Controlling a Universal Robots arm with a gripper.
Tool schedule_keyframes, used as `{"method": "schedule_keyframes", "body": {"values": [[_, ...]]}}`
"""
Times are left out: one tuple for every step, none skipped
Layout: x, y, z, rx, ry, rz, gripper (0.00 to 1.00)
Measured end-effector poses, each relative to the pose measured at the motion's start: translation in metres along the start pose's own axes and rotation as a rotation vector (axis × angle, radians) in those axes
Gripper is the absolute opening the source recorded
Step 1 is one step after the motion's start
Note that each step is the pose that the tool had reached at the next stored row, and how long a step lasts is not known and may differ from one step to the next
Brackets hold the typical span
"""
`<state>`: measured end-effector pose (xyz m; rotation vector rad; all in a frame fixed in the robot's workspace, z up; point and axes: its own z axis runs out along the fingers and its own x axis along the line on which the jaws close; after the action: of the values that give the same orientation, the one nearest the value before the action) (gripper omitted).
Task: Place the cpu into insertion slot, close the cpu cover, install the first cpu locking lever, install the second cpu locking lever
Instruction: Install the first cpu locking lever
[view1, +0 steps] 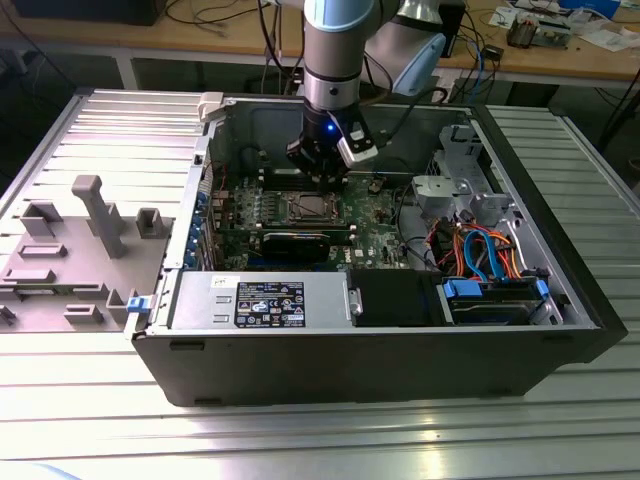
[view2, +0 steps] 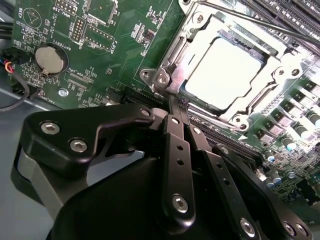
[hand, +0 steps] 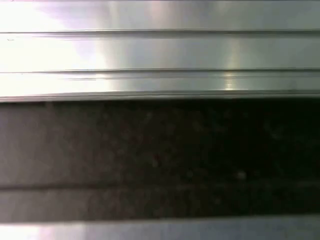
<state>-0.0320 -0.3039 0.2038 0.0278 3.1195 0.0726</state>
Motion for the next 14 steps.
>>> {"method": "schedule_keyframes", "body": {"values": [[-0.0001,0.0001,0.0016,-0.0015,-0.0005,0.000,0.11],[0.0000,0.0000,0.0022,-0.0004,-0.0002,0.000,0.11],[0.0000,-0.0001,0.0024,-0.0002,-0.0001,0.000,0.11],[0.0001,-0.0001,0.0024,-0.0005,0.0000,0.000,0.11],[0.0000,-0.0001,0.0024,-0.0021,0.0000,0.000,0.11],[0.0000,-0.0001,0.0025,-0.0039,-0.0001,0.000,0.11],[0.0000,0.0000,0.0025,-0.0042,-0.0002,0.000,0.11],[0.0000,0.0000,0.0020,-0.0045,-0.0003,0.000,0.11],[0.0000,0.0001,0.0010,-0.0046,-0.0004,0.000,0.11],[-0.0001,0.0002,-0.0007,-0.0044,-0.0004,0.000,0.11],[-0.0001,0.0002,-0.0022,-0.0042,-0.0002,0.000,0.11],[-0.0001,0.0002,-0.0035,-0.0041,-0.0002,0.000,0.11],[-0.0001,0.0003,-0.0045,-0.0041,-0.0002,0.000,0.11],[-0.0002,0.0003,-0.0055,-0.0042,-0.0002,0.000,0.11]]}}
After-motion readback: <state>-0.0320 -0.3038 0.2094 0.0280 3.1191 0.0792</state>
